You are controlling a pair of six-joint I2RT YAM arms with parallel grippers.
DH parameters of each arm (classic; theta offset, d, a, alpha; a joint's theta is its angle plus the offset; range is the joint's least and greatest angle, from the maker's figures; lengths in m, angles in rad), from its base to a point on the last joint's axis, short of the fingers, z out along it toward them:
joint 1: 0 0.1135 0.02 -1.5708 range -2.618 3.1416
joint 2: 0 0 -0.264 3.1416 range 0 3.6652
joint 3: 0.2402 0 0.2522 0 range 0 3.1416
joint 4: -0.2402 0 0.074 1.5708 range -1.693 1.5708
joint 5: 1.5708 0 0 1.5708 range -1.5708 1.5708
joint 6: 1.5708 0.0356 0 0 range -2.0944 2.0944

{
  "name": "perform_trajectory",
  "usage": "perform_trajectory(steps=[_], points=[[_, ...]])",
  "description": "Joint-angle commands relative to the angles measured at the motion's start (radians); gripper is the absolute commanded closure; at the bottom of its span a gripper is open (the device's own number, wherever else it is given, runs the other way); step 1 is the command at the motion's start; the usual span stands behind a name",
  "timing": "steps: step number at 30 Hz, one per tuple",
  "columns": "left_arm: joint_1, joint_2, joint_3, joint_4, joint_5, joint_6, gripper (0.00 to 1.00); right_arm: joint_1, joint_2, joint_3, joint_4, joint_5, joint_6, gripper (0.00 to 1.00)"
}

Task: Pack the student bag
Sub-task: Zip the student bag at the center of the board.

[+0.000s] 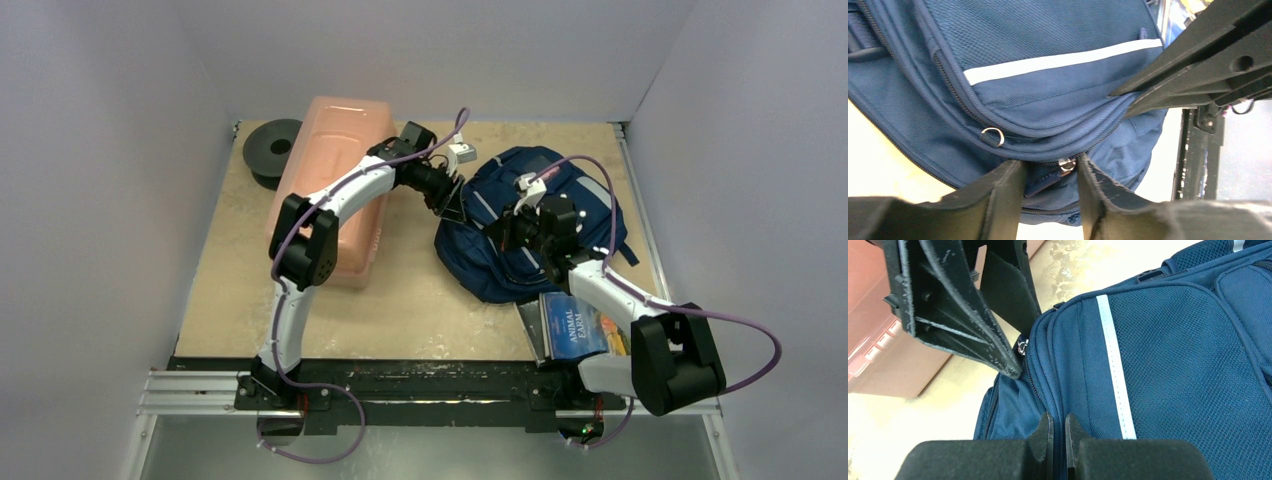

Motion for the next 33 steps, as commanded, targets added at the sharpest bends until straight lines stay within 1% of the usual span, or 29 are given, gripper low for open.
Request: perform_trajectory(steps=[1,5,7,9,13,15,17,18,19,20,21,22,23,24,26,27,30,32,33], points=[[-0.014,-0.095,-0.042,-0.091,0.101,0.062,0.54,-0.005,-0.001,0.039,0.142,-0.021,0.033,1.0],[-0.012,-0.098,-0.045,-0.108,0.077,0.074,0.67,-0.006,0.0,0.041,0.141,-0.022,0.032,1.0],[-0.011,-0.103,-0.054,-0.107,0.067,0.074,0.69,-0.006,0.003,0.041,0.141,-0.024,0.032,1.0],[-0.01,-0.11,-0.074,-0.077,0.065,0.061,0.73,-0.006,0.006,0.04,0.145,-0.024,0.033,1.0],[-0.01,-0.124,-0.099,-0.032,0.05,0.034,0.89,-0.006,0.01,0.045,0.135,-0.026,0.028,1.0],[-0.011,-0.137,-0.108,-0.026,0.002,0.014,0.99,-0.006,0.006,0.051,0.107,-0.005,0.013,1.0],[-0.01,-0.162,-0.107,-0.041,-0.061,-0.017,1.0,-0.005,0.002,0.063,0.062,-0.013,0.008,1.0],[-0.011,-0.178,-0.116,-0.04,-0.097,-0.036,1.0,-0.004,0.003,0.075,0.03,-0.022,0.012,0.98],[-0.011,-0.193,-0.13,-0.025,-0.148,-0.062,1.0,-0.005,0.008,0.092,-0.016,-0.037,0.022,0.9],[-0.012,-0.206,-0.137,-0.023,-0.194,-0.097,1.0,-0.006,0.016,0.114,-0.069,-0.057,0.031,0.84],[-0.012,-0.216,-0.143,-0.031,-0.232,-0.132,1.0,-0.006,0.023,0.134,-0.122,-0.084,0.039,0.79],[-0.013,-0.219,-0.145,-0.043,-0.257,-0.15,1.0,-0.005,0.034,0.161,-0.18,-0.103,0.053,0.76],[-0.013,-0.224,-0.152,-0.055,-0.287,-0.178,1.0,-0.005,0.051,0.193,-0.241,-0.128,0.069,0.75],[-0.016,-0.229,-0.156,-0.07,-0.326,-0.198,1.0,-0.006,0.065,0.231,-0.322,-0.153,0.102,0.7],[-0.022,-0.242,-0.169,-0.092,-0.368,-0.208,1.0,-0.006,0.082,0.278,-0.389,-0.193,0.17,0.57],[-0.023,-0.244,-0.168,-0.105,-0.374,-0.209,1.0,-0.006,0.087,0.298,-0.406,-0.201,0.218,0.51],[-0.025,-0.242,-0.142,-0.155,-0.404,-0.204,1.0,-0.006,0.097,0.347,-0.415,-0.229,0.282,0.4],[-0.025,-0.234,-0.119,-0.177,-0.374,-0.193,1.0,-0.006,0.109,0.358,-0.375,-0.265,0.322,0.3],[-0.024,-0.225,-0.098,-0.196,-0.353,-0.185,1.0,-0.006,0.121,0.357,-0.346,-0.272,0.343,0.27]])
